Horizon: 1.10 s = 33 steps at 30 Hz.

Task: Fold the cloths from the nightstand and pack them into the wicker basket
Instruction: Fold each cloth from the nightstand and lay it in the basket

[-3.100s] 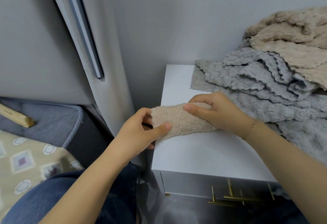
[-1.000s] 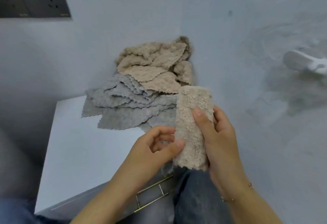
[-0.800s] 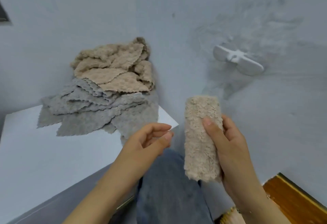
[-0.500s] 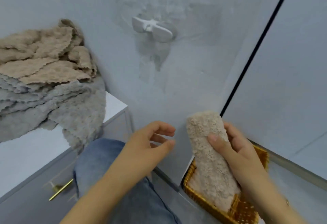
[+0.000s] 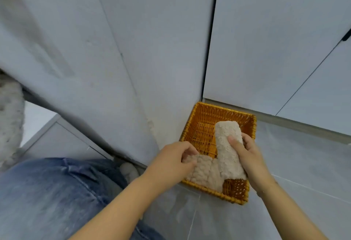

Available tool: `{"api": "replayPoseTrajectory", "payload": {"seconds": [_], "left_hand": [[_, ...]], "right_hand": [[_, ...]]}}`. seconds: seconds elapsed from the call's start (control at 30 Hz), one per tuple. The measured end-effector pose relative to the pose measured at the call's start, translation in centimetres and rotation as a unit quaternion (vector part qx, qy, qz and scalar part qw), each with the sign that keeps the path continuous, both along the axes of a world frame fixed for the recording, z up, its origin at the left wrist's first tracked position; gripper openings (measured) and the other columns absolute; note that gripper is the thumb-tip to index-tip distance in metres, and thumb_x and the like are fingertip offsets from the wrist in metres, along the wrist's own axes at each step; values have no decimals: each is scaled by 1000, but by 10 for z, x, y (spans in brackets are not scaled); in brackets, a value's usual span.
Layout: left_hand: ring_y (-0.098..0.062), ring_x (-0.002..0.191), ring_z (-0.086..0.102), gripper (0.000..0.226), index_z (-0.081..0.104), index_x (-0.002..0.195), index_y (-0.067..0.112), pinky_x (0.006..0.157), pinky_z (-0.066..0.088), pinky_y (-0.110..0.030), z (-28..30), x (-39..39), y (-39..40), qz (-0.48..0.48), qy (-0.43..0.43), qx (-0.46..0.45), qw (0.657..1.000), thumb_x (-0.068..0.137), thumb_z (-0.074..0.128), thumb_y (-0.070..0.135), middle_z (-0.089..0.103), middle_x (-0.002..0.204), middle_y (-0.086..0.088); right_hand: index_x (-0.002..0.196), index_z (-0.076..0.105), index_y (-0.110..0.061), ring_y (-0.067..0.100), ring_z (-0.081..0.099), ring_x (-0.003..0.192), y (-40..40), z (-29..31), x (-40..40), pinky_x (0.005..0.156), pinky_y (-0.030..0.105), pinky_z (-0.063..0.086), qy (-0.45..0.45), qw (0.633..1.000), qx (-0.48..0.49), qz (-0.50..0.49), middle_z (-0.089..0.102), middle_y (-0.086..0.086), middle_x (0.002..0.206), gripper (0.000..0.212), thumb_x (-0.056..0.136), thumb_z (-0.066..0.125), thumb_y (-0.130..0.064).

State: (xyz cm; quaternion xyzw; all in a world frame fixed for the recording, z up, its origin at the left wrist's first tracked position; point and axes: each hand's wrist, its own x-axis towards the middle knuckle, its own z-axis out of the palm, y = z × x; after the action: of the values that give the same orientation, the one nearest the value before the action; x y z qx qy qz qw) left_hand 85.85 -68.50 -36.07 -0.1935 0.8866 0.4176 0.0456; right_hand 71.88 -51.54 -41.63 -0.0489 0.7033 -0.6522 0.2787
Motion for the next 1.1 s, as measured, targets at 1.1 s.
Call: {"api": "replayPoseTrajectory", "payload": {"seconds": [1.1], "left_hand": [[-13, 88, 61, 26, 61, 108, 31, 72, 56, -23, -162, -87, 8, 81, -159, 317, 932, 86, 72, 23, 60, 110, -7]], "right_hand": [[111, 66, -29, 7, 54, 92, 7, -123, -70, 80, 24, 44, 47, 882, 184, 432, 60, -3, 103, 30, 84, 72, -41]]}}
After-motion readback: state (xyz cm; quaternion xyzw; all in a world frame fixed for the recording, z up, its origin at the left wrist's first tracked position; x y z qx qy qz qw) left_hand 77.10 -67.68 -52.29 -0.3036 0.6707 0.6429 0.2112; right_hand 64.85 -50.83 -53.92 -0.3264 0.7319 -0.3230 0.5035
